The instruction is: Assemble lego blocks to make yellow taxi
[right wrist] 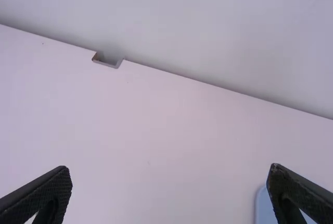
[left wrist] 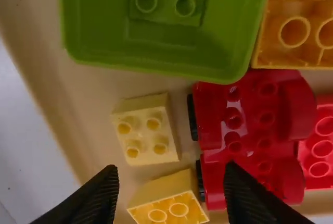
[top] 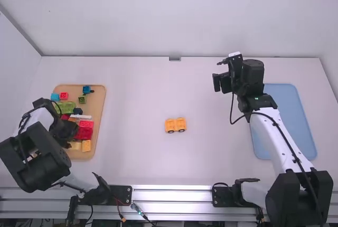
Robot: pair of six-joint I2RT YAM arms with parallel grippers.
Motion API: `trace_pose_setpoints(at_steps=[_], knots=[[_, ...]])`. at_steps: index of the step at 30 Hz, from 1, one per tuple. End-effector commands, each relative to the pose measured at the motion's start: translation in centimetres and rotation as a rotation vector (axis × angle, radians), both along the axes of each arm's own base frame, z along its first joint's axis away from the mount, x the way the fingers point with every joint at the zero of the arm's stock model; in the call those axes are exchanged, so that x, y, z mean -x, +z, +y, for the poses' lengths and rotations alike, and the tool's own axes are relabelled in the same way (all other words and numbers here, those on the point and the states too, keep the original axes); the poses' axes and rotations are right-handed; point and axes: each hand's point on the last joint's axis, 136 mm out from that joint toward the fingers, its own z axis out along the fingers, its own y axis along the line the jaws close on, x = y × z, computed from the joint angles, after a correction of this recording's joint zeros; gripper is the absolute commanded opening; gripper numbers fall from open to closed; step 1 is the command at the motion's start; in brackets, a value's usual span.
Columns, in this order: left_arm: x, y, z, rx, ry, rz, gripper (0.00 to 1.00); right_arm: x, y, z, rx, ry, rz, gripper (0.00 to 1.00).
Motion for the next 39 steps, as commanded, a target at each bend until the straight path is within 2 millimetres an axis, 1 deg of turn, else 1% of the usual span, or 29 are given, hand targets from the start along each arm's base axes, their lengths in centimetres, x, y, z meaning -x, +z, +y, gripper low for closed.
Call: trace_pose_setpoints(at_steps=[1, 2, 4, 5, 6, 7, 9, 11, 12, 13, 19, 23, 24, 31, 32, 33, 34, 36, 37, 39], knots=[[0.5, 0.4, 0.2, -0.022, -0.012, 0.014, 0.55, -0.5, 1.3, 0.3, -0.006, 0.006, -0.027, 0.99], [0.7, 0.4, 0.2, -0.027, -0.011, 0.024, 0.58, -0.5, 1.3, 0.3, -0.006, 0.006, -0.027, 0.99], [0.9, 0.4, 0.2, -0.027, -0.011, 0.032, 0.57, -0.5, 1.2, 0.3, -0.006, 0.006, -0.025, 0.99], [1.3, 0.4, 0.2, -0.033, 0.017, 0.048, 0.55, -0.5, 1.2, 0.3, -0.006, 0.006, -0.024, 0.99], [1.3, 0.4, 0.3, -0.035, 0.022, 0.051, 0.55, -0.5, 1.2, 0.3, -0.006, 0.006, -0.024, 0.99], [2.0, 0.4, 0.4, -0.054, 0.070, 0.078, 0.55, -0.5, 1.2, 0.3, -0.006, 0.006, -0.024, 0.99], [2.4, 0.2, 0.4, -0.061, 0.099, 0.090, 0.57, -0.5, 1.2, 0.3, -0.006, 0.006, -0.024, 0.99], [2.3, -0.2, 0.2, -0.056, 0.091, 0.079, 0.58, -0.5, 1.2, 0.3, -0.006, 0.006, -0.024, 0.99], [2.2, -0.5, 0.2, -0.056, 0.090, 0.071, 0.56, -0.5, 1.2, 0.3, -0.006, 0.006, -0.025, 0.99], [2.2, -0.8, 0.2, -0.060, 0.091, 0.066, 0.57, -0.5, 1.2, 0.3, -0.006, 0.006, -0.026, 0.99], [2.2, -1.6, 0.3, -0.074, 0.092, 0.050, 0.59, -0.5, 1.2, 0.3, -0.006, 0.007, -0.025, 0.99], [2.1, -2.3, 0.3, -0.088, 0.093, 0.031, 0.58, -0.5, 1.2, 0.3, -0.006, 0.006, -0.025, 0.99], [2.1, -2.6, 0.3, -0.093, 0.092, 0.025, 0.56, -0.5, 1.2, 0.3, -0.006, 0.006, -0.025, 0.99], [1.9, -3.7, 0.5, -0.120, 0.094, -0.010, 0.55, -0.5, 1.2, 0.3, -0.006, 0.006, -0.025, 0.99], [1.8, -3.9, 0.5, -0.125, 0.095, -0.017, 0.52, -0.5, 1.2, 0.3, -0.006, 0.006, -0.025, 0.99], [1.8, -3.9, 0.5, -0.125, 0.095, -0.017, 0.52, -0.5, 1.2, 0.3, -0.006, 0.006, -0.025, 0.99], [1.8, -4.0, 0.6, -0.130, 0.096, -0.024, 0.45, -0.5, 1.2, 0.3, -0.006, 0.006, -0.025, 0.99], [1.7, -4.2, 0.6, -0.135, 0.096, -0.030, 0.40, -0.5, 1.2, 0.3, -0.005, 0.006, -0.024, 0.99], [1.7, -4.3, 0.6, -0.136, 0.097, -0.032, 0.34, -0.5, 1.2, 0.3, -0.006, 0.006, -0.024, 0.99], [1.8, -4.4, 0.6, -0.137, 0.096, -0.034, 0.30, -0.5, 1.2, 0.3, -0.006, 0.006, -0.024, 0.99]])
